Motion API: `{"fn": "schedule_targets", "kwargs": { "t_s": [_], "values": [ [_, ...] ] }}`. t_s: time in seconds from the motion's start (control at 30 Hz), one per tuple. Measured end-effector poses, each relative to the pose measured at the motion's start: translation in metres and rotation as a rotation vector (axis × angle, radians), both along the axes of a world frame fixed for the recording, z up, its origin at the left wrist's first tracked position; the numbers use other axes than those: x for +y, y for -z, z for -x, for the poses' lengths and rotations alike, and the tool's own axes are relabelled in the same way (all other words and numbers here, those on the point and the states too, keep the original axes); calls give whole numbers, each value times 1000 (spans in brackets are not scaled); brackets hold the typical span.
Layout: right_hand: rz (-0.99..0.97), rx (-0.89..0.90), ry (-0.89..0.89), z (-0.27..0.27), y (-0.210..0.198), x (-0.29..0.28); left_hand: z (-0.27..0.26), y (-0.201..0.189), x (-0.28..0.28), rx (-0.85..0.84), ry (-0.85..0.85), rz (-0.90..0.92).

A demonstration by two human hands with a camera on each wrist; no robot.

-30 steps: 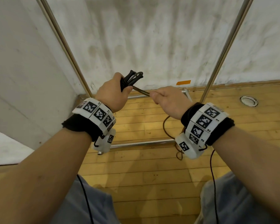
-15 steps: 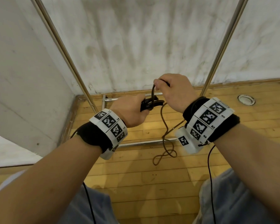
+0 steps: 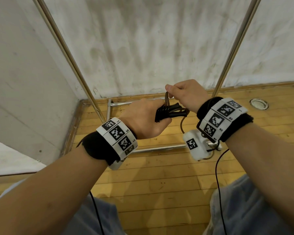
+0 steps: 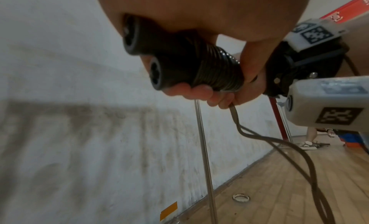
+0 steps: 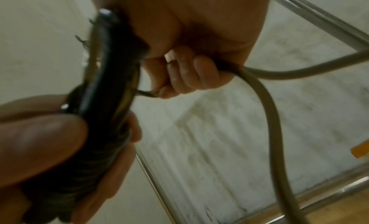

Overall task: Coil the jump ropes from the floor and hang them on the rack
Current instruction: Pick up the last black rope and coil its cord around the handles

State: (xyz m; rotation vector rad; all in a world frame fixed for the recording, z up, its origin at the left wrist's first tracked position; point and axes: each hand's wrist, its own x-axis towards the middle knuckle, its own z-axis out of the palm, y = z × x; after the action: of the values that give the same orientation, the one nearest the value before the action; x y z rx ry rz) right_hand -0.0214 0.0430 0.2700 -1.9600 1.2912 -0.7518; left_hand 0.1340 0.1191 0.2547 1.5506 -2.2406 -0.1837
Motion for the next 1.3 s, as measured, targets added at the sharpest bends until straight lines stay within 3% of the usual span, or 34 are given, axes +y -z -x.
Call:
{"fn": "schedule_targets", "kwargs": {
  "t_s": [0.2,0.3,0.47,0.7,0.77,0.87,0.97,1.13,1.2,1.3],
  "values": [
    [-296,-249,-122,-6,8,3,-6,-18,1,295,-119,58],
    [-208,-336,-109,-20,16,14,-12,-22,-5,378,-263,95],
    [92,-88,-128,-29,23,26,-25,-21,-15,436,-387,7],
    [-86,167,-131,-23,19,20,-14,-27,-9,457,-285,4],
    [-226,73,-186,-25,19,23,-9,-27,-10,444,-290,15],
    [-420,-210,-220,-28,16,30,-13,-33,-16,523,-354,41],
    [-198,-93,-182,-29,16,29,-20,-36,-19,597,-365,19],
    [-13,18,-195,-24,16,26,-31,-32,-22,630,-359,-19],
    [38,92,-208,-23,15,25,-38,-28,-23,590,-370,-25],
    [118,227,-234,-23,12,26,-46,-20,-24,398,-378,0]
  ]
}}
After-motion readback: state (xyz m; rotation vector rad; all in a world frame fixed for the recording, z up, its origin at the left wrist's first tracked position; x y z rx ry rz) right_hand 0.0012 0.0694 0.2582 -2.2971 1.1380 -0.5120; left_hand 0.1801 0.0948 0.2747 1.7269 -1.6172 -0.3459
